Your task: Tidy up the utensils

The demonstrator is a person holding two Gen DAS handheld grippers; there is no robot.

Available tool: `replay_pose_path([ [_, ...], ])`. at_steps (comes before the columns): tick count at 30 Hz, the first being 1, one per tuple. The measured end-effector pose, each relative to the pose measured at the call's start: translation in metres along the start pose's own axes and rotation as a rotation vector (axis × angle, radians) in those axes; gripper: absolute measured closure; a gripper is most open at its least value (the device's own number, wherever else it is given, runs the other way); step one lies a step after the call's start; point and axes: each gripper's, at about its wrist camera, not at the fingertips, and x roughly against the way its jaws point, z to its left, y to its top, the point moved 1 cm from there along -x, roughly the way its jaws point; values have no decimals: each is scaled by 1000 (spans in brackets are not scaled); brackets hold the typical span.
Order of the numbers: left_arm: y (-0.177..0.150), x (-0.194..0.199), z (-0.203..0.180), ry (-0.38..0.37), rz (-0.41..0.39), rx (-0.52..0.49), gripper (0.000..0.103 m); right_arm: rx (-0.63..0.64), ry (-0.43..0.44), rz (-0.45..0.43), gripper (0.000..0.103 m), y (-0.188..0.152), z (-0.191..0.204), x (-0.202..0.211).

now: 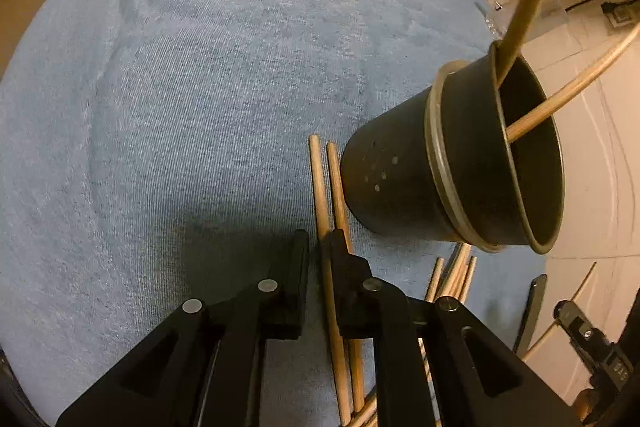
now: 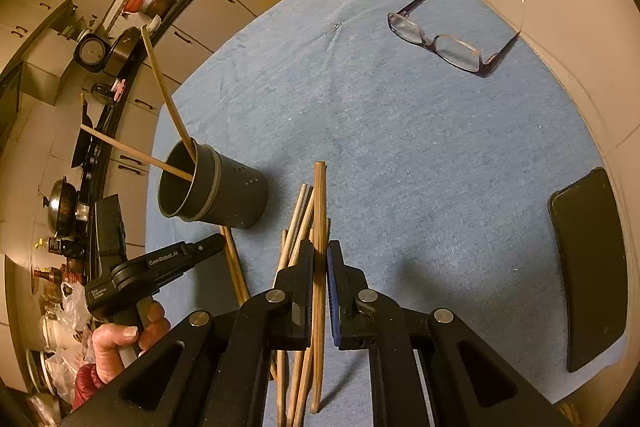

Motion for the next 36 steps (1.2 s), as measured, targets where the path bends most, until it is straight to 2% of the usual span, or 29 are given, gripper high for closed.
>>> replay_pose_path([
  [4, -1, 1, 0, -13, -8, 4, 93, 8, 4, 2, 96, 1, 3, -2],
  [13, -33, 10, 29, -22, 3, 14, 94, 30, 6, -3, 96, 0, 9, -1],
  [15, -37, 14, 34, -30, -15, 4, 99, 34, 9, -5, 96, -1, 11, -1],
  [16, -40, 19, 34, -27, -39, -13, 103, 39, 13, -7, 96, -2, 13, 0],
  [18, -42, 23, 28, -23, -89, -50, 103, 68, 12, -26, 96, -4, 20, 1],
  [25, -57, 77, 22, -18, -261, -139, 103, 162, 10, -110, 96, -8, 44, 17],
  [30, -70, 114, 20, -31, -347, -173, 103, 236, 14, -186, 96, -14, 65, 33],
  [32, -71, 117, 21, -52, -332, -171, 103, 254, 12, -201, 96, -16, 71, 36],
  [36, -58, 94, 32, -109, -185, -89, 102, 243, 19, -189, 96, -18, 73, 35],
])
